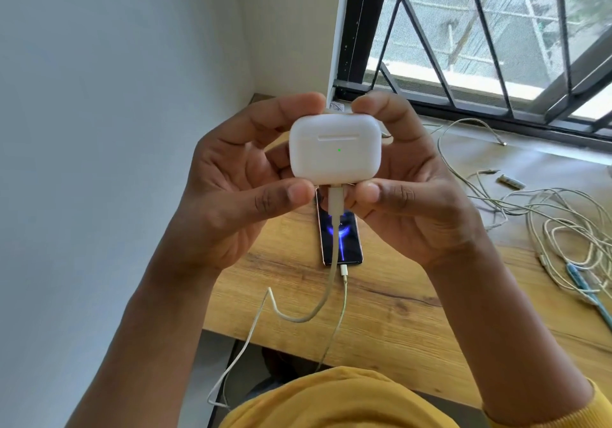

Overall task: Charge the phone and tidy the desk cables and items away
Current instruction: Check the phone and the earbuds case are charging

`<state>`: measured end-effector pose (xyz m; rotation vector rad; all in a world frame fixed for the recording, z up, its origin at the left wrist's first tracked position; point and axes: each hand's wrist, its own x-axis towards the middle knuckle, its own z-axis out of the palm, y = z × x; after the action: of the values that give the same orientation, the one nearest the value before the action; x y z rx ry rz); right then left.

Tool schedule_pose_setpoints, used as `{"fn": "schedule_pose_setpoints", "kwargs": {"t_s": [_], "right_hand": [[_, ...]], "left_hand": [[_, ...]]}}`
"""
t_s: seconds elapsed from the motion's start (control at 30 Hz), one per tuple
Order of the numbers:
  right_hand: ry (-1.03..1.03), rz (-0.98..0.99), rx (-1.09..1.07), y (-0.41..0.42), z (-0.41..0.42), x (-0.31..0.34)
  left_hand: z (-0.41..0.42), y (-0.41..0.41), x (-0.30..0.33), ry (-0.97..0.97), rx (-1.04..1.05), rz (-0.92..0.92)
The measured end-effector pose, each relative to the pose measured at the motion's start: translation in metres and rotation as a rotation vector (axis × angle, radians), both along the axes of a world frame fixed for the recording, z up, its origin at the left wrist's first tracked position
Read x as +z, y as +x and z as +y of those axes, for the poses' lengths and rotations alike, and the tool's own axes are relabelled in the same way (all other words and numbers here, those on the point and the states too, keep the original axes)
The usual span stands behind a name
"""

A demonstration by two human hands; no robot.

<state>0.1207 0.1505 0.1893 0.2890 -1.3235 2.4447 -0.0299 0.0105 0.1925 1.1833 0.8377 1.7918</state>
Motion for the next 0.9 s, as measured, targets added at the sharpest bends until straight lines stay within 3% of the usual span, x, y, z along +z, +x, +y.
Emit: {"fn": "schedule_pose_setpoints", "kwargs": {"t_s": [0.9], "right_hand": [[-0.016, -0.033, -0.017, -0.008, 0.0, -0.012]], "left_hand": [[-0.005, -0.009, -0.009, -0.08, 0.077, 0.02]]}}
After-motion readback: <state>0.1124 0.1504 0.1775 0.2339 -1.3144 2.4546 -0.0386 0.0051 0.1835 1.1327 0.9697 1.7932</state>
